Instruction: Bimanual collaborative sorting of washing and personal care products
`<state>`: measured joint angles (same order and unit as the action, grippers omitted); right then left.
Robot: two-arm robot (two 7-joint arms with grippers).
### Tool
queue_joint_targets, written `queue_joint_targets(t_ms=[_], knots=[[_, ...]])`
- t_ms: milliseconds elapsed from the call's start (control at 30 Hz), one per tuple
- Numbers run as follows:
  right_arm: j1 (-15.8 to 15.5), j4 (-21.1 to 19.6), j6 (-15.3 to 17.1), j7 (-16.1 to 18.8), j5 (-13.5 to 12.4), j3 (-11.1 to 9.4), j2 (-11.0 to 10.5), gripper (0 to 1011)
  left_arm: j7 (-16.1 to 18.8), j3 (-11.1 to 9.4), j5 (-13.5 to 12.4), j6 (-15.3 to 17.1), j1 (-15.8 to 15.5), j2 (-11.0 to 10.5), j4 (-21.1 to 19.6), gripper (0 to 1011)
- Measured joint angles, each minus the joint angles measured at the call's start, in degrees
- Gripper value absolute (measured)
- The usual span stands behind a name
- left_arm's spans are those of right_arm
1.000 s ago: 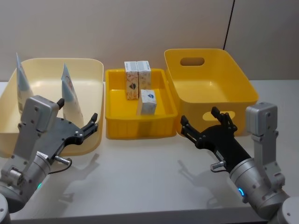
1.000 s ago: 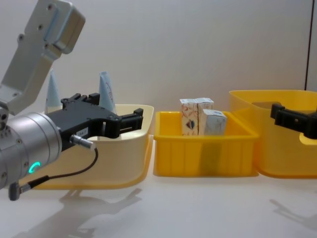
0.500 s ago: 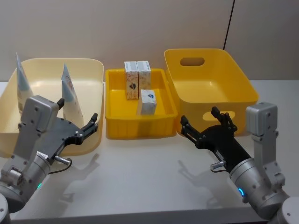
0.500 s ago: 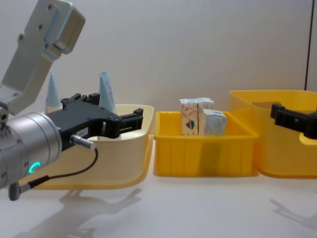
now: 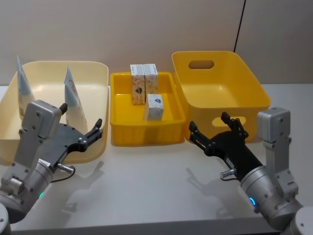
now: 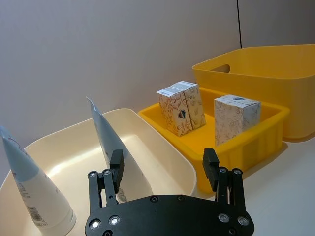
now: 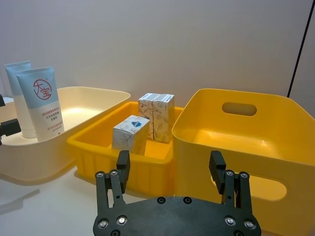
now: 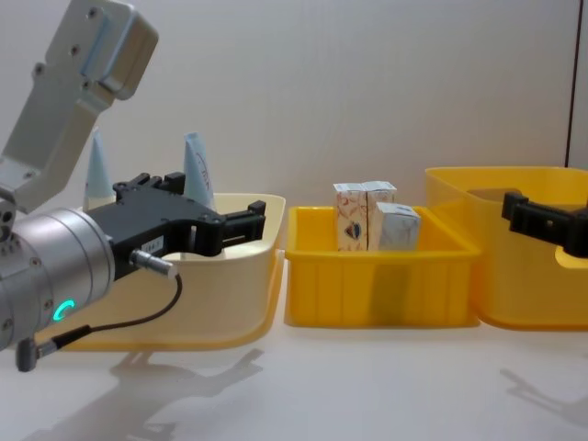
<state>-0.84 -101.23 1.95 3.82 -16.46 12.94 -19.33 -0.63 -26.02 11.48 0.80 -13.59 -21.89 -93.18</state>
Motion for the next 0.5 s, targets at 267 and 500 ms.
queue_joint_targets(t_ms=[267,500], knots=[[0.00,0.00,0.00,0.00,0.00,0.00,0.00,1001,0.00,0.00,-0.01,0.00,0.00,0.00,0.00,1000],[0.00,0.00,0.00,0.00,0.00,0.00,0.00,1001,0.00,0.00,0.00,0.00,0.00,0.00,0.00,999]])
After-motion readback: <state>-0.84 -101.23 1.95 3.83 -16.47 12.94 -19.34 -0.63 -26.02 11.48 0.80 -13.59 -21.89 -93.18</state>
